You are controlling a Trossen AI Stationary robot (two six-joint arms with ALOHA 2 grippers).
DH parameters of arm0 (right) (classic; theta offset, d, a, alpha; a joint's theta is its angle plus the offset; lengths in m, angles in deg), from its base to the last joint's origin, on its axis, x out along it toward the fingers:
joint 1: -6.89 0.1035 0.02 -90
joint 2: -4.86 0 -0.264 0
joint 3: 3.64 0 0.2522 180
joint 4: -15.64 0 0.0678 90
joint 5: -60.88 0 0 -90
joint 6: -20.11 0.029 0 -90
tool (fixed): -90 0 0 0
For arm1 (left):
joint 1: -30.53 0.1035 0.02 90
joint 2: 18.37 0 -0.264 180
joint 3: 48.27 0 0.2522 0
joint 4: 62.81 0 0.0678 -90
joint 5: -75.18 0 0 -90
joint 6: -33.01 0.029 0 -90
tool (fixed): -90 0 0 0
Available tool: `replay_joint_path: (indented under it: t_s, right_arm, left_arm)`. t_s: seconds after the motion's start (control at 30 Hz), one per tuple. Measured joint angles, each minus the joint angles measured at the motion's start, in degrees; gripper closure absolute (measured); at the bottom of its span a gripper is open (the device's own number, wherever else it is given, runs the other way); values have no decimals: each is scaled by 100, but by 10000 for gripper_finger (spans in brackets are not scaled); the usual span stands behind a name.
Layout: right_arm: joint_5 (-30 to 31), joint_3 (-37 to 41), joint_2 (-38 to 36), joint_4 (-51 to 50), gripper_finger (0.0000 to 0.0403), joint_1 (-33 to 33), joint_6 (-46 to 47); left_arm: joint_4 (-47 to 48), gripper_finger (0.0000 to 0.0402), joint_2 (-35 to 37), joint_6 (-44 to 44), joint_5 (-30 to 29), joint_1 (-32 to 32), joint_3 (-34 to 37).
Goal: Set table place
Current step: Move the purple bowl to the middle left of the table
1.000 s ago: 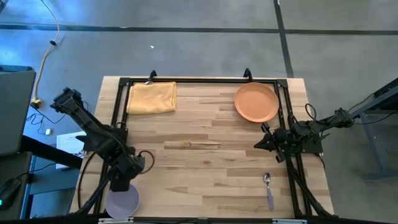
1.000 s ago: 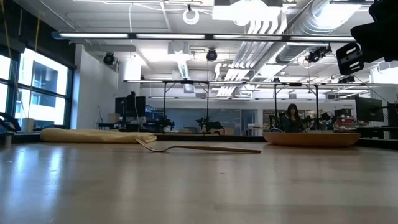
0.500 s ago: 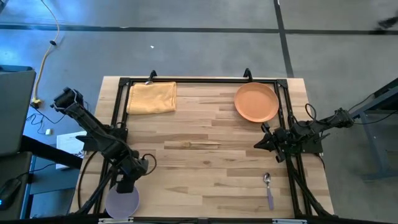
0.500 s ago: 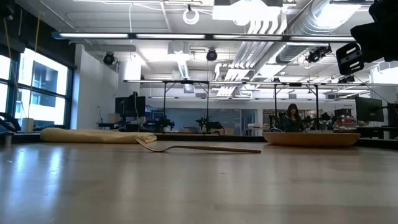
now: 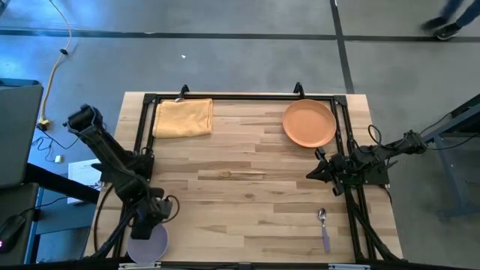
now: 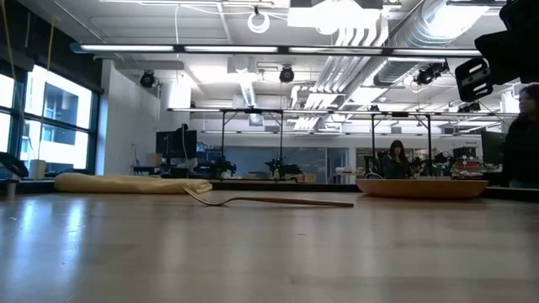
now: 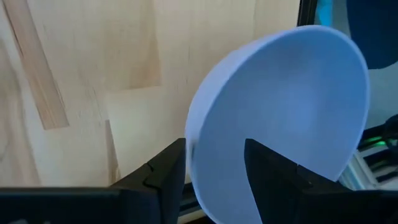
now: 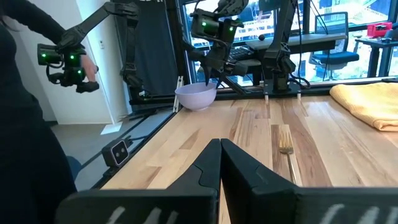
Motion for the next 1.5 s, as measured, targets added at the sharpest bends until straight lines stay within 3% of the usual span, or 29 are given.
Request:
replay_joint_path:
  t_s: [0.37, 0.47, 0.67, 0.97, 1.23, 1.5]
  right_arm:
    - [4, -2, 0, -2, 402, 0, -2]
    - [16, -2, 0, -1, 402, 1, 11]
    - [36, -1, 0, 1, 402, 0, 10]
    - [85, -1, 0, 12, 402, 1, -2]
    - [85, 0, 0, 13, 402, 1, 4]
    - [85, -1, -2, 13, 402, 1, 0]
  left_arm:
    - [-39, 256, -609, -197, -14, -53, 137]
    - [-155, 283, -710, -178, 55, -53, 137]
    - [-193, 390, -776, -189, 150, -53, 135]
    - [-339, 395, -754, -430, 267, 53, 91]
    - [-29, 399, -364, -414, 263, 778, -425]
    - [1194, 400, 158, 74, 246, 2198, -1225]
